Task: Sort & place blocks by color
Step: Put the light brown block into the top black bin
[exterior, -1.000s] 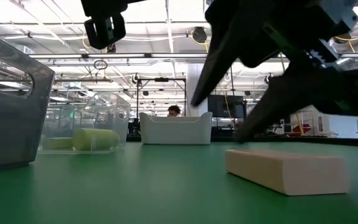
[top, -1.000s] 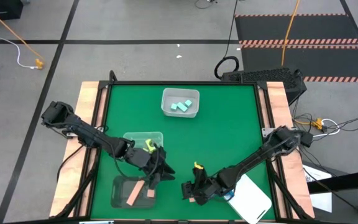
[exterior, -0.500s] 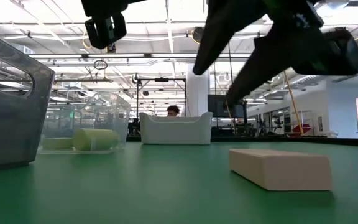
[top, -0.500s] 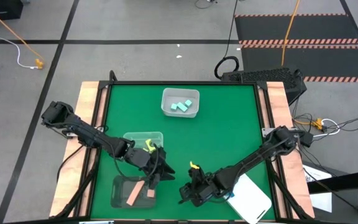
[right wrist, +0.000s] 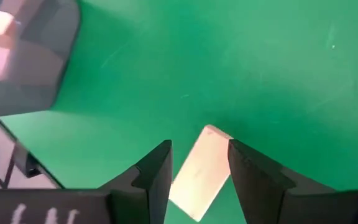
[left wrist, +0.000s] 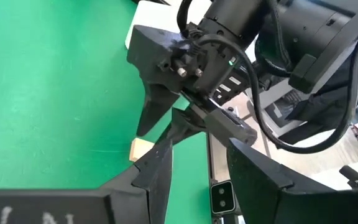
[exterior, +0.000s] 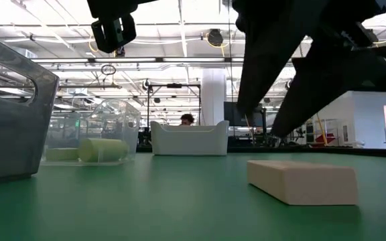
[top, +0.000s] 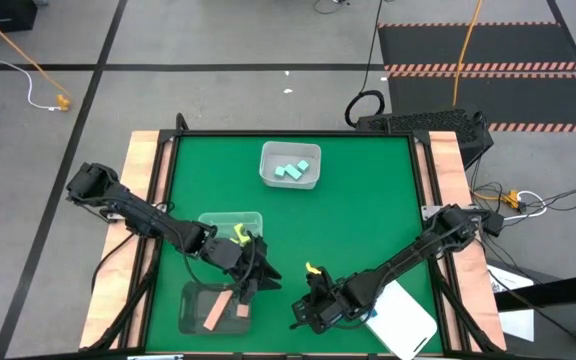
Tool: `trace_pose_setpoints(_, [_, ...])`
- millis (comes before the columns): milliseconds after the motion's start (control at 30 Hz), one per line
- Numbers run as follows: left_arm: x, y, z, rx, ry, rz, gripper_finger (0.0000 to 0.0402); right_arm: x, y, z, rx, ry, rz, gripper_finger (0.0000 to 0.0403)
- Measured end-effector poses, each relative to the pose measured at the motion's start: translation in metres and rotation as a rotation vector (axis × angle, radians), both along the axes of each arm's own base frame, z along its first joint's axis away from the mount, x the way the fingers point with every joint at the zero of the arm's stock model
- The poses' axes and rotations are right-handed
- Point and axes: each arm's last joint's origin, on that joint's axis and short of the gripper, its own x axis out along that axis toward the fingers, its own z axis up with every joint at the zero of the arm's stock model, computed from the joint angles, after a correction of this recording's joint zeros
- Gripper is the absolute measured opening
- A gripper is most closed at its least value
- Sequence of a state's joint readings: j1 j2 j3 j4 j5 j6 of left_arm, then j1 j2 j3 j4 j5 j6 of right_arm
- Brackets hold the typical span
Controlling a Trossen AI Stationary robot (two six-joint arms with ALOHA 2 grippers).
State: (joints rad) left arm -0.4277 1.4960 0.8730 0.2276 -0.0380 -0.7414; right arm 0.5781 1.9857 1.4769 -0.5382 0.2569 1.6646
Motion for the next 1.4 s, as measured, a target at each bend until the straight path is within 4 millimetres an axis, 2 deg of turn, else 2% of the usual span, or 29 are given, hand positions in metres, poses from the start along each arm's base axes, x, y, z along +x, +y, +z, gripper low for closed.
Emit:
trace_pose_setpoints(267, [0.000,0.000,0.000,-0.003,0.001,0.001,0.0152,-0.001,0.002,-0.008,-0.013,0.026,0.006,0.0146])
trace_pose_setpoints(500, [0.000,0.000,0.000,-0.005,0.001,0.002,0.0152,0.011,0.014,-0.035,0.071,0.018,0.030,0.0146])
trace_pose_setpoints(667, [0.000,0.000,0.000,-0.004,0.001,0.002,0.0152,0.017,0.017,-0.057,0.005,-0.001,0.070,0.0146])
trace_pose_setpoints(767, [0.000,0.000,0.000,-0.001,0.000,0.000,0.0152,0.022,0.013,-0.057,-0.082,-0.065,0.083,0.0146])
trace_pose_setpoints(900, [0.000,0.000,0.000,0.000,0.000,0.001,0.0152,0.030,0.001,-0.047,-0.167,-0.125,0.076,0.0146])
trace_pose_setpoints(1100, [0.000,0.000,0.000,0.002,0.002,0.001,0.0152,0.026,-0.026,-0.027,-0.317,-0.047,0.148,0.0146])
trace_pose_setpoints(1233, [0.000,0.001,-0.001,-0.007,0.011,0.010,0.0152,0.026,-0.047,-0.004,-0.359,-0.034,0.154,0.0146])
trace_pose_setpoints(1400, [0.000,0.001,-0.001,-0.027,0.028,0.021,0.0152,0.022,-0.058,0.032,-0.355,-0.116,0.165,0.0143])
